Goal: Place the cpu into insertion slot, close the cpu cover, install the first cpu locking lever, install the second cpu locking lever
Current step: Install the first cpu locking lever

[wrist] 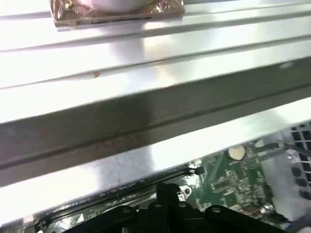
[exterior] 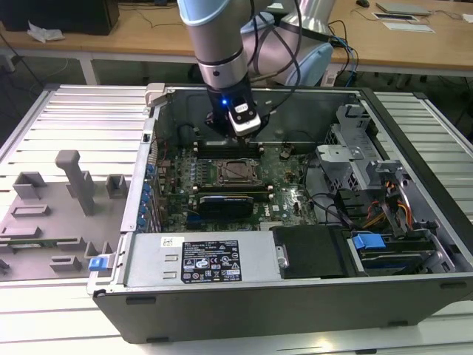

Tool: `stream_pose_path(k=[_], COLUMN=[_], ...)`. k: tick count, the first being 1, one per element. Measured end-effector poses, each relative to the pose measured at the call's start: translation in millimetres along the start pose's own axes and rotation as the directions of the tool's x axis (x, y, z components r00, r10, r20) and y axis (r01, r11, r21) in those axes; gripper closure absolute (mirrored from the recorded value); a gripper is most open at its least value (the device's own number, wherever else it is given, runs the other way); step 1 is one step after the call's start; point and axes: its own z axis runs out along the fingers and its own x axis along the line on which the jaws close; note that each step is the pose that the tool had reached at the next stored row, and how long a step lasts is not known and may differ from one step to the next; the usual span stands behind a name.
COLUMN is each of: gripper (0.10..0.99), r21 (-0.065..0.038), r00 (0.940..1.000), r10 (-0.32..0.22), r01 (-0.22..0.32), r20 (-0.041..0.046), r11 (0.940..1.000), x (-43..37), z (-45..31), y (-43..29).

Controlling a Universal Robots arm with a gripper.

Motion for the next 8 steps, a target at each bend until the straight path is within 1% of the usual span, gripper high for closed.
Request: stream_pose_path(k=[2,4,8], gripper=[0.98,0.98,0.98], r21=[0.002,0.003,0.003], r00=[1.0,1.0,1.0], r10=[-0.001,-0.001,-0.001], r01=[0.001,0.001,0.001], r20=[0.0004,0.0007,0.0008], r11=[1.0,1.0,1.0], x=[-1.6,-2.5,-2.5], z=[-6.5,-10.3,-10.4], y=[1.1,1.8,1.8])
